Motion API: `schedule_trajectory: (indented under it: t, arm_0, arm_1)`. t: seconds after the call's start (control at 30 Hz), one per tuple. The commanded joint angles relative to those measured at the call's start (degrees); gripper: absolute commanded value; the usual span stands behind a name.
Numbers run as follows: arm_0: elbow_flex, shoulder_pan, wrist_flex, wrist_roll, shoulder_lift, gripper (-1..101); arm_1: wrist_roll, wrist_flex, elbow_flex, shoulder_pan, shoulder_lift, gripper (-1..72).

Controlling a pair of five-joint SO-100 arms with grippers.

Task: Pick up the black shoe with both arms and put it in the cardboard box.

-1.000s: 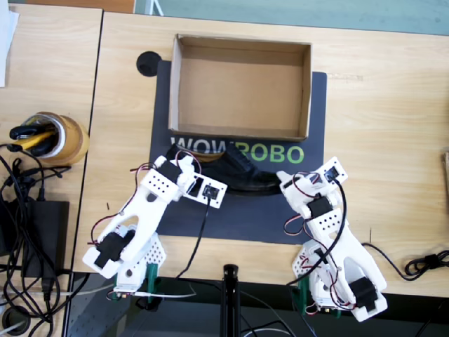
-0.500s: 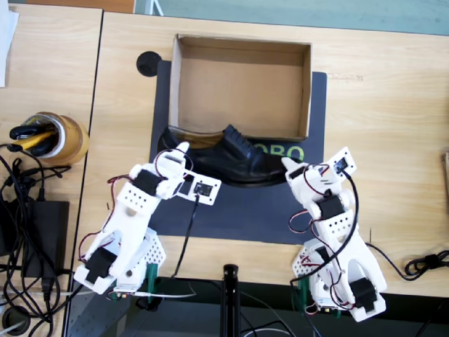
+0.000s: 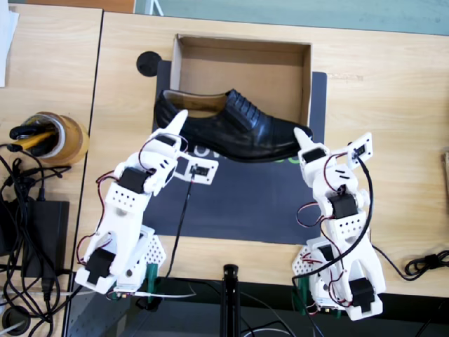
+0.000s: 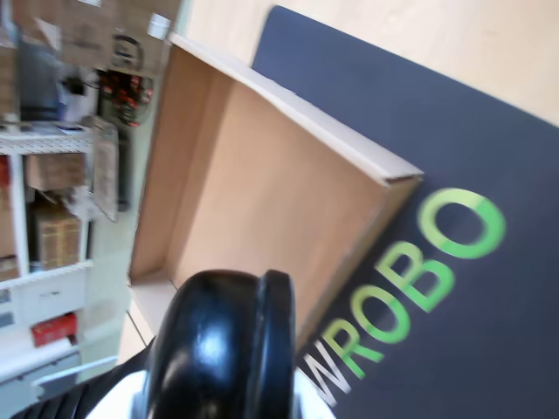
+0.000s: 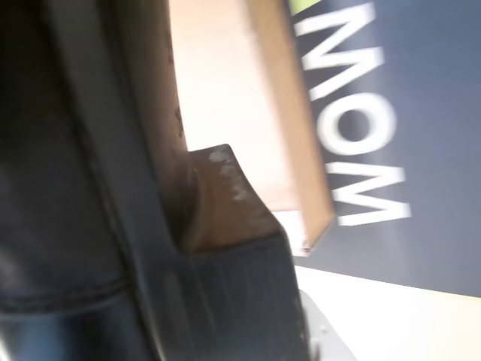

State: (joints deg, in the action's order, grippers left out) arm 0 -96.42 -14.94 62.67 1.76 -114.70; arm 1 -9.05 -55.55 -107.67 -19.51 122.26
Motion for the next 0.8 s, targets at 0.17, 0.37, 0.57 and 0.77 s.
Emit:
schedule_trajectory:
  t: [0.17,0.37,0.57,0.77]
  arm_0:
    - [5.0,7.4,-13.1,0.8,6.6,19]
    - [5.0,7.6,-21.4,1.4,15.3,20]
    - [8.9,8.5,-27.2,1.8,24.4,21]
    - [17.2,9.8,-27.5,1.7,33.4,20]
  arm_1:
    - [1.1,14.9,-3.5,7.5,-6.6,3.1]
    - [1.4,22.3,-1.1,9.0,-18.3,3.9]
    - [1.8,25.0,4.6,9.0,-27.5,3.6]
    - [3.3,27.6,10.5,9.1,-33.7,3.9]
